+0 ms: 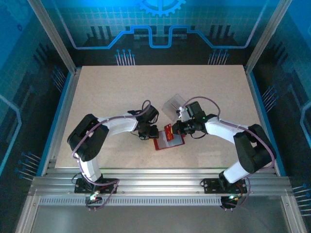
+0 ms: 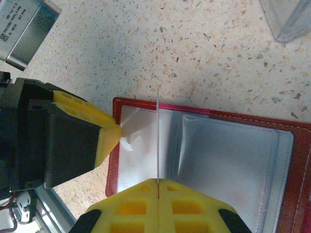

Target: Put the credit cards into the card holder

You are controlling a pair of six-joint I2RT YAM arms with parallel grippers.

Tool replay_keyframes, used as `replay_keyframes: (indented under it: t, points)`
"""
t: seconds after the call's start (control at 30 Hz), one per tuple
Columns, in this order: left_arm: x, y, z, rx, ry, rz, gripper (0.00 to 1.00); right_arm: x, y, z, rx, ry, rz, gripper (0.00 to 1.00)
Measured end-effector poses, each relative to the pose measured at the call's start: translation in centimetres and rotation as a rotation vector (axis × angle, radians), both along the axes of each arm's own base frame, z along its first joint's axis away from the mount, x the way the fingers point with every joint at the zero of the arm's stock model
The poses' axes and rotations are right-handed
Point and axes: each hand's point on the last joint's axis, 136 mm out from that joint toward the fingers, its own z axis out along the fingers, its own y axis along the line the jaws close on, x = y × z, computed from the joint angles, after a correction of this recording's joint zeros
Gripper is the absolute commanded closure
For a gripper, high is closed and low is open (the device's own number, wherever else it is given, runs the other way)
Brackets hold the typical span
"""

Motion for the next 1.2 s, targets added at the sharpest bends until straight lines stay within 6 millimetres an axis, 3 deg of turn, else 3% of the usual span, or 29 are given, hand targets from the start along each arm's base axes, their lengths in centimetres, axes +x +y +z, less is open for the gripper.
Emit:
replay_keyframes:
  t: [0.47, 1.2]
  points:
    - [0.0, 0.0, -0.1, 0.001, 0.002, 0.001, 0.76, 0.5, -0.9, -0.7, -0.001, 0.013, -0.028, 1.0]
    - [0.0, 0.0, -0.2, 0.001, 0.003, 0.001, 0.75, -0.1, 0.6, -0.8, 0.099, 0.068, 0.015, 1.0]
